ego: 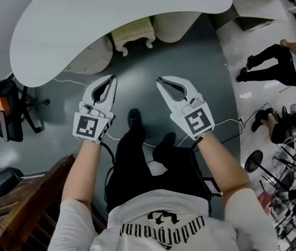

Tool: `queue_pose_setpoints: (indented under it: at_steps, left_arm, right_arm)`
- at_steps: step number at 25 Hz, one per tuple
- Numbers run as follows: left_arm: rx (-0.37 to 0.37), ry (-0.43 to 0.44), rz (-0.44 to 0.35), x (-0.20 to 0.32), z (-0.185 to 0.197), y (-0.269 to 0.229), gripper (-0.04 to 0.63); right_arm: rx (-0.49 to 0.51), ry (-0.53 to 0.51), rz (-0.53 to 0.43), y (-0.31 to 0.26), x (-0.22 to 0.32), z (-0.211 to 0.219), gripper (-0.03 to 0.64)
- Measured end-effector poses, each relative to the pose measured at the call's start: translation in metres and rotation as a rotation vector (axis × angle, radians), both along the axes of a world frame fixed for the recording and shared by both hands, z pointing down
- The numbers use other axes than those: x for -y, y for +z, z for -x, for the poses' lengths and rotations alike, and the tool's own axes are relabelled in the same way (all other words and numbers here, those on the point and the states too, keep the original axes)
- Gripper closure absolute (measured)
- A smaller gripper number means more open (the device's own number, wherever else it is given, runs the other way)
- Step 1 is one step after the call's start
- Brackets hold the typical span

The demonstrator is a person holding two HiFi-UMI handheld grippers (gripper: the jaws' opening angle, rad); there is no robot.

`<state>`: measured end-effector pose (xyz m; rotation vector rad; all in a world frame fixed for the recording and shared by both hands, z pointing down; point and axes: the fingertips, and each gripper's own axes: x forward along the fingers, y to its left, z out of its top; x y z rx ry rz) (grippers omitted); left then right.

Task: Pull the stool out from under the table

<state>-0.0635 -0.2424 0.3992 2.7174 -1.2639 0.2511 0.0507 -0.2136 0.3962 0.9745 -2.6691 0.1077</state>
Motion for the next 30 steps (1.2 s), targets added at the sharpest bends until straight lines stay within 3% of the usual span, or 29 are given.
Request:
queue_pose_setpoints:
  at_steps: [8, 15, 20, 25, 30]
  left_arm:
    - [0.006, -0.005, -0.013, 0.030, 0.000, 0.104, 0.572]
    - [0.017, 0.034, -0.037, 0.069, -0.011, 0.199, 0.529]
    - [-0.006, 0.002, -0.051, 0.103, 0.003, 0.267, 0.471]
    - [0.019, -0.032, -0.085, 0.131, 0.016, 0.323, 0.442]
    - [0.009, -0.052, -0.064, 0.152, 0.020, 0.372, 0.340]
  right_arm:
    - [0.029, -0.014, 0.005, 0.115, 0.031, -0.016, 0.563]
    - [-0.004, -0.032, -0.042, 0.217, 0.077, -0.031, 0.531]
    - [-0.006, -0.036, -0.053, 0.285, 0.112, -0.029, 0.488]
    - [-0.003, -0.041, -0.081, 0.341, 0.145, -0.024, 0.445]
    - [-0.007, -0.025, -0.067, 0.386, 0.171, -0.027, 0.403]
